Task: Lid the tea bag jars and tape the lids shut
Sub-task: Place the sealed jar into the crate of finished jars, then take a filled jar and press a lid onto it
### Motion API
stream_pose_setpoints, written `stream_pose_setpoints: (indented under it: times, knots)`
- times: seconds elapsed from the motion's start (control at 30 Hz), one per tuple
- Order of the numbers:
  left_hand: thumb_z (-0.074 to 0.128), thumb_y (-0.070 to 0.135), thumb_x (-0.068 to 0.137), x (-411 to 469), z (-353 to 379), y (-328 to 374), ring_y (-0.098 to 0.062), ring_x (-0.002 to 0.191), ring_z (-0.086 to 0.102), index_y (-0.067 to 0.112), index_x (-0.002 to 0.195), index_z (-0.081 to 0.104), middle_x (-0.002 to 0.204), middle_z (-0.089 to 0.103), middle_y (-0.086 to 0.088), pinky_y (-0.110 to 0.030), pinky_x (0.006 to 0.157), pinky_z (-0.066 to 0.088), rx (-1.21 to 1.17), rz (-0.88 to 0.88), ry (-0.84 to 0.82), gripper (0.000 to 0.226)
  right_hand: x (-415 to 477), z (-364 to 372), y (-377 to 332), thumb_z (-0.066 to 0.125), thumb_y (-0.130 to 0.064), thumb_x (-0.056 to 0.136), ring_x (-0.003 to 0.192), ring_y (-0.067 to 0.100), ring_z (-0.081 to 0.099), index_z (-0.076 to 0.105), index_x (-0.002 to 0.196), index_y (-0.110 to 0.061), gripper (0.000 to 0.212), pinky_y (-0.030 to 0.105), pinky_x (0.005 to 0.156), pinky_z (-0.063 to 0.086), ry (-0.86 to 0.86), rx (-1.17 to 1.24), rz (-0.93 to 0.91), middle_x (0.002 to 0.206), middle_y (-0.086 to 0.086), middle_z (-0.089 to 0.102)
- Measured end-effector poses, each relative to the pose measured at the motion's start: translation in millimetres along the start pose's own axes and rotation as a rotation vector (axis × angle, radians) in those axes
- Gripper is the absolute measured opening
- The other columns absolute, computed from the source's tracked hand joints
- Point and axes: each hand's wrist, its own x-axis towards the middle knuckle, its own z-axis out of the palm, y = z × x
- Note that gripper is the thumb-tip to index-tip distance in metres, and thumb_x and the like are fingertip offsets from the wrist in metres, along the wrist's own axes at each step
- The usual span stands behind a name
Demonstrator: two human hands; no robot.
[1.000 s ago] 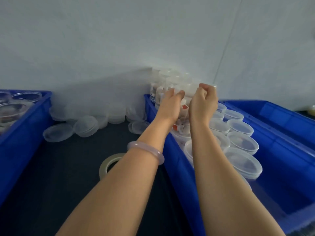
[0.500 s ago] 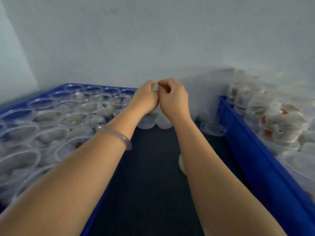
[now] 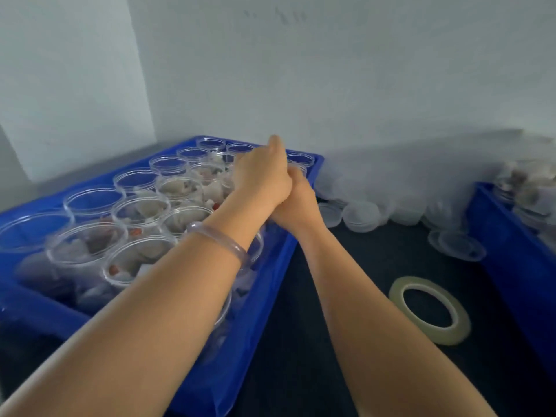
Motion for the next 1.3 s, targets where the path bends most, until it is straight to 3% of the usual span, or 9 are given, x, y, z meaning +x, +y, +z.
stream_pose_setpoints:
  times: [0.27, 0.4, 0.67, 0.77, 0.9, 1.0, 1.17, 1.23, 1.3]
  knots:
    - [0.056, 0.019, 0.082, -8.0, -20.3, 100.0, -0.014, 0.101, 0.053, 0.017, 0.100, 0.059, 0.102, 0.060, 0.006, -0.018, 0.094, 0.038, -0.801, 0.264, 0.386, 0.018, -27.3, -93.6, 12.8, 0.057, -0.055, 0.051, 0.098, 0.014, 0.057, 0.046, 0.117, -0.014, 0.078, 0.031, 0.075, 0.050, 0.583, 0.167, -0.001, 0.113, 0.000, 0.058]
    - [0.045, 0.035, 0.096, -44.3, 67.1, 114.6, -0.017, 0.102, 0.053, 0.002, 0.117, 0.055, 0.107, 0.060, -0.004, -0.019, 0.076, 0.043, -1.354, -0.364, 0.096, 0.041, -80.4, -102.3, 79.0, 0.079, -0.049, 0.045, 0.099, 0.006, 0.056, 0.046, 0.112, -0.029, 0.077, 0.026, 0.079, 0.051, 0.449, 0.190, 0.134, 0.116, -0.005, 0.053]
    - [0.022, 0.061, 0.083, -81.0, 171.4, 85.1, -0.008, 0.096, 0.065, 0.021, 0.108, 0.064, 0.098, 0.069, 0.008, -0.028, 0.087, 0.048, -1.381, -0.438, 0.013, 0.063, -99.5, -125.1, 168.2, 0.062, -0.005, 0.081, 0.093, 0.002, 0.063, 0.063, 0.110, -0.025, 0.035, 0.011, 0.075, 0.049, 0.063, 0.318, 0.169, 0.101, -0.011, 0.065]
    - [0.023, 0.057, 0.084, -79.3, 178.5, 83.4, -0.003, 0.090, 0.067, 0.019, 0.105, 0.065, 0.095, 0.071, 0.006, -0.018, 0.079, 0.050, -1.446, -0.461, 0.056, 0.060, -62.8, -167.0, 205.0, 0.054, -0.009, 0.090, 0.091, 0.015, 0.058, 0.065, 0.105, -0.008, 0.019, 0.024, 0.076, 0.047, 0.449, -0.118, 0.385, 0.096, -0.001, 0.063]
    - [0.024, 0.057, 0.082, -79.4, 179.8, 83.0, -0.004, 0.090, 0.067, 0.025, 0.098, 0.065, 0.096, 0.072, 0.004, -0.018, 0.078, 0.050, -1.481, -0.462, 0.062, 0.054, -44.2, -197.9, 251.1, 0.061, -0.023, 0.092, 0.122, 0.036, 0.045, 0.051, 0.133, -0.009, 0.044, 0.043, 0.098, 0.044, 0.271, -0.710, 0.709, 0.136, 0.017, 0.047]
    - [0.024, 0.064, 0.078, -80.4, 178.3, 82.5, -0.002, 0.091, 0.067, 0.029, 0.097, 0.063, 0.097, 0.071, 0.005, -0.017, 0.077, 0.049, -1.468, -0.443, 0.048, 0.056, -43.2, -191.3, 244.5, 0.059, -0.028, 0.093, 0.110, 0.036, 0.050, 0.062, 0.115, -0.011, 0.028, 0.043, 0.092, 0.042, 0.316, -0.908, 0.675, 0.120, 0.018, 0.056]
    - [0.023, 0.060, 0.084, -81.8, 175.1, 81.8, -0.003, 0.094, 0.066, 0.026, 0.104, 0.064, 0.099, 0.071, 0.007, -0.019, 0.081, 0.049, -1.441, -0.434, 0.027, 0.057, -35.6, -174.9, 166.5, 0.050, -0.023, 0.098, 0.072, 0.002, 0.062, 0.064, 0.100, -0.020, 0.014, 0.025, 0.068, 0.052, 0.676, 0.222, 0.272, 0.079, -0.008, 0.065]
    - [0.022, 0.059, 0.086, -83.2, 173.7, 81.6, -0.002, 0.093, 0.066, 0.027, 0.103, 0.064, 0.098, 0.071, 0.008, -0.020, 0.080, 0.049, -1.430, -0.432, 0.012, 0.056, -33.2, -166.1, 129.7, 0.055, -0.016, 0.094, 0.051, 0.007, 0.056, 0.065, 0.082, -0.017, 0.016, 0.023, 0.047, 0.046, 0.504, 0.634, 0.283, 0.065, -0.003, 0.058]
    - [0.020, 0.054, 0.093, -87.0, 171.7, 83.0, -0.002, 0.091, 0.066, 0.024, 0.101, 0.066, 0.096, 0.071, 0.005, -0.021, 0.078, 0.050, -1.419, -0.393, -0.025, 0.055, -35.4, -153.6, 106.9, 0.057, -0.011, 0.092, 0.052, 0.008, 0.052, 0.069, 0.082, -0.010, 0.016, 0.019, 0.046, 0.044, 0.225, 0.398, 0.292, 0.066, 0.002, 0.059]
